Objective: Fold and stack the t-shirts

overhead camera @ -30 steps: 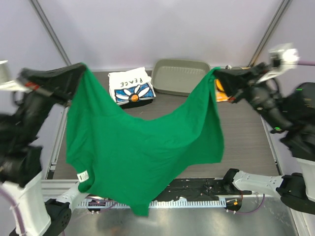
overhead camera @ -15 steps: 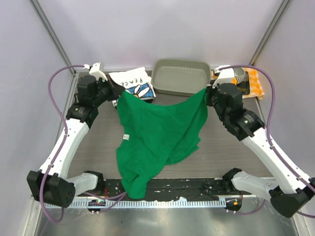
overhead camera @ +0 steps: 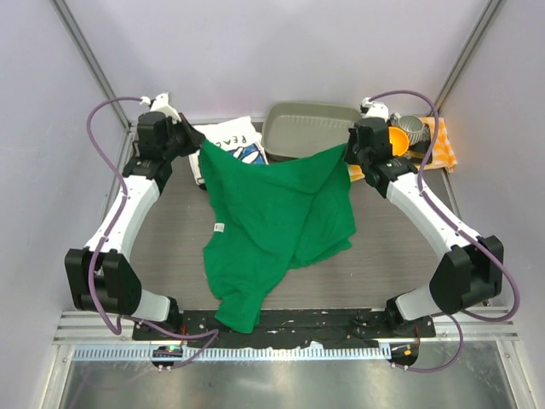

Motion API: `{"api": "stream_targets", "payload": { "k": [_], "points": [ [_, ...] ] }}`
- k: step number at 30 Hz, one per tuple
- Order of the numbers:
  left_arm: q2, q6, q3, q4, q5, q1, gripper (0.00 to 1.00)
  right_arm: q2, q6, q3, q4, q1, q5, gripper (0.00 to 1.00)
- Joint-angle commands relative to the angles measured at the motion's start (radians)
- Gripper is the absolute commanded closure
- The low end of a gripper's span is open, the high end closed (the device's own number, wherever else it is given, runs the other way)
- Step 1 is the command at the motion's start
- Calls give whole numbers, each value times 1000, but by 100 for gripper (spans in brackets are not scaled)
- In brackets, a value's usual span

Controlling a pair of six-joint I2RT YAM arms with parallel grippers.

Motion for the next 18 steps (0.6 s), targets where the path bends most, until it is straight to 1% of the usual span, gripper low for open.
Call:
{"api": "stream_targets", "payload": {
  "k": [1, 3, 8, 10, 11, 12, 13, 14, 15, 16, 17, 18],
  "points": [
    [-1, 52, 152, 72, -25, 13, 100, 21, 24, 116, 102, -18, -30, 99],
    [0, 61, 193, 49, -46, 13, 100, 29, 15, 148, 113, -21, -28, 99],
    [60, 115, 386, -48, -77, 26, 100, 98, 19, 260, 104, -38, -13, 99],
    [132, 134, 443, -74, -109, 27, 100, 161, 19, 303, 101, -45, -21, 99],
    [167, 159, 497, -101, -120, 29, 100, 190, 19, 357, 101, -48, -22, 99],
    [225, 167, 525, -115, -134, 30, 100, 269, 18, 389, 82, -53, -31, 99],
    [259, 176, 543, -123, -155, 36, 100, 308, 30, 427, 67, -57, -34, 99],
    [288, 187, 572, -132, -195, 39, 99, 355, 36, 501, 52, -68, -39, 88],
    [317, 191, 588, -144, -232, 41, 94, 394, 44, 532, 20, -70, -54, 66],
    [372, 184, 598, -158, -275, 44, 83, 457, 56, 562, -2, -71, -50, 15],
    [390, 175, 603, -173, -357, 46, 58, 472, 59, 593, -19, -71, -39, 3],
    [403, 152, 592, -174, -411, 46, 50, 477, 59, 586, -19, -73, -34, 3]
  ]
}}
